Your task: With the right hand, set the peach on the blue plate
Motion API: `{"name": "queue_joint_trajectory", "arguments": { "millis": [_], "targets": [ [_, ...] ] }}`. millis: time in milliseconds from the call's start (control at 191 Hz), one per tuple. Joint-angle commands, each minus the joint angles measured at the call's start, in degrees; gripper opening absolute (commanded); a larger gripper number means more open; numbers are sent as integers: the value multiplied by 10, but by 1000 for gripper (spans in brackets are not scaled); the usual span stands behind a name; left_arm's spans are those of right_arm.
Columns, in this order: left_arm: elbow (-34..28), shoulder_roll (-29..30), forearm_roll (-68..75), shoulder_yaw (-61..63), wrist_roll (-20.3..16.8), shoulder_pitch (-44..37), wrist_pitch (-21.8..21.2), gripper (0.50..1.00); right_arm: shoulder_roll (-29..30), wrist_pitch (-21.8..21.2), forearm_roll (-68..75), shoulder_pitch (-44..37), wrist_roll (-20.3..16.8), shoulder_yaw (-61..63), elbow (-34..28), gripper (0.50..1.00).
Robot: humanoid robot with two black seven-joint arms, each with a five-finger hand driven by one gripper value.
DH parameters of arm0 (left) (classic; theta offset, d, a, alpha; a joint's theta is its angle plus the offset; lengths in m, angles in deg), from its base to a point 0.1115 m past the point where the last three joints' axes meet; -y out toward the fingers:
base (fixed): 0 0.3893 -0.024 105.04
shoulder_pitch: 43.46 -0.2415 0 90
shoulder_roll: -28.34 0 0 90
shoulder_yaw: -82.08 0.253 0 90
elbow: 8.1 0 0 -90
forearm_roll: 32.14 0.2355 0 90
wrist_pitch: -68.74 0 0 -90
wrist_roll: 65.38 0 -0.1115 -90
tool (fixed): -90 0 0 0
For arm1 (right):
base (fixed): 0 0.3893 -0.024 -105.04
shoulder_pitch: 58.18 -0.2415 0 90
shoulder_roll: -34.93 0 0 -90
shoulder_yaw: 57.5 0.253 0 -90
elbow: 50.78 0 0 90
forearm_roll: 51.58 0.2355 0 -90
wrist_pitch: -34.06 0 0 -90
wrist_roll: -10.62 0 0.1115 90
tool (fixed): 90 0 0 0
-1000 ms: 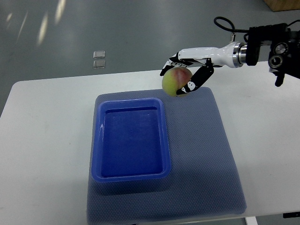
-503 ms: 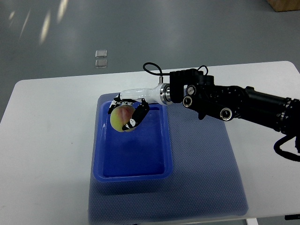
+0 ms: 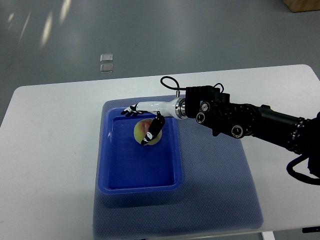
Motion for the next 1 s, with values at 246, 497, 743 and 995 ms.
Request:
{"name": "queue_joint_trajectory", "arguments": {
  "millis": [246, 497, 743, 995],
  "targets": [
    [2, 0, 0, 0, 0, 0, 0, 1000, -117, 0, 198, 108, 2, 316, -35, 934],
    [5, 0, 0, 0, 0, 0, -2, 1000, -55, 3, 412, 284, 48, 544, -25, 934],
    [6, 0, 0, 0, 0, 0, -3, 1000, -17, -1, 514, 345, 115, 563, -20, 934],
    [6, 0, 1, 0, 0, 0, -3, 1000, -4, -2, 514, 347, 115, 561, -19, 934]
  ]
}}
